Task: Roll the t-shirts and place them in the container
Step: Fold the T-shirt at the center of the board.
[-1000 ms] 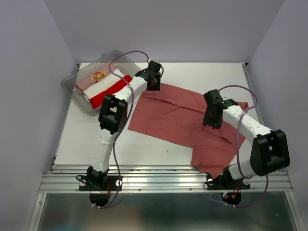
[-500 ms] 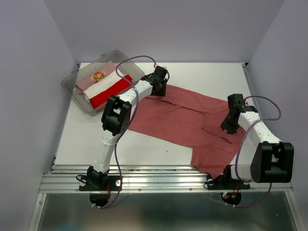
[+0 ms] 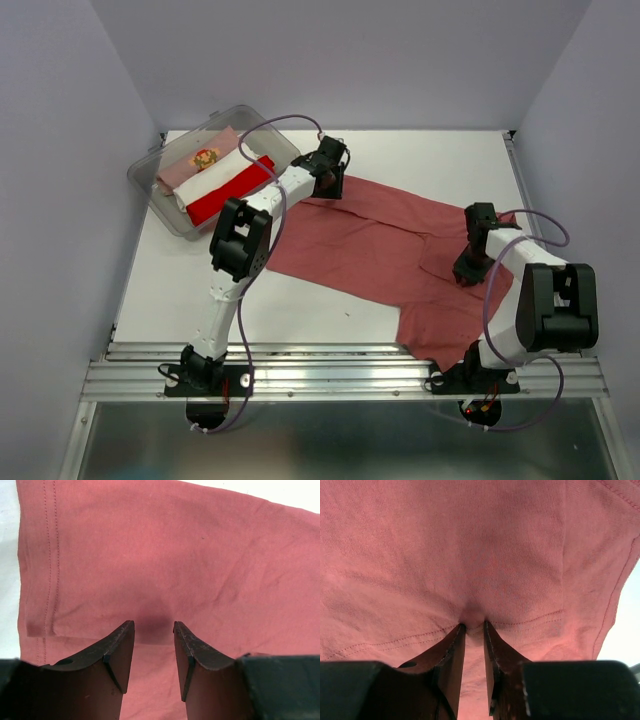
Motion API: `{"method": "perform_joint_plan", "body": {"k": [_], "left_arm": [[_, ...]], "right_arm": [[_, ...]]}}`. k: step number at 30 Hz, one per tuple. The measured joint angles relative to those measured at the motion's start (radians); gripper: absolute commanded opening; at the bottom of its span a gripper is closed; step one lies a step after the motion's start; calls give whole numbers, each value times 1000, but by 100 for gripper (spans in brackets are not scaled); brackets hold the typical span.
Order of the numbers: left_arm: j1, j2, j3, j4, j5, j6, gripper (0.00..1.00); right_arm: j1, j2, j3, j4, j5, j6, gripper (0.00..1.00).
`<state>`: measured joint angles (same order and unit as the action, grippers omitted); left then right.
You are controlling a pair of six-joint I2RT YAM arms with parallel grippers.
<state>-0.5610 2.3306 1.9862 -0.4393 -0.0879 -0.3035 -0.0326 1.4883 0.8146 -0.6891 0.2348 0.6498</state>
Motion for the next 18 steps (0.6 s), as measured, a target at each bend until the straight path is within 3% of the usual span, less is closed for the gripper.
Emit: {"method": "perform_joint_plan", "body": {"k": [6, 11, 18], "left_arm": [[0, 0, 1, -3, -6, 4, 48], [6, 2, 9, -8, -14, 7, 48], [13, 43, 58, -10, -24, 14, 47]], "right_arm": [[-5, -16, 18, -20, 32, 5, 32], [-101, -31, 119, -15, 60, -2, 32], [-235, 119, 180, 100, 64, 1, 32]]}}
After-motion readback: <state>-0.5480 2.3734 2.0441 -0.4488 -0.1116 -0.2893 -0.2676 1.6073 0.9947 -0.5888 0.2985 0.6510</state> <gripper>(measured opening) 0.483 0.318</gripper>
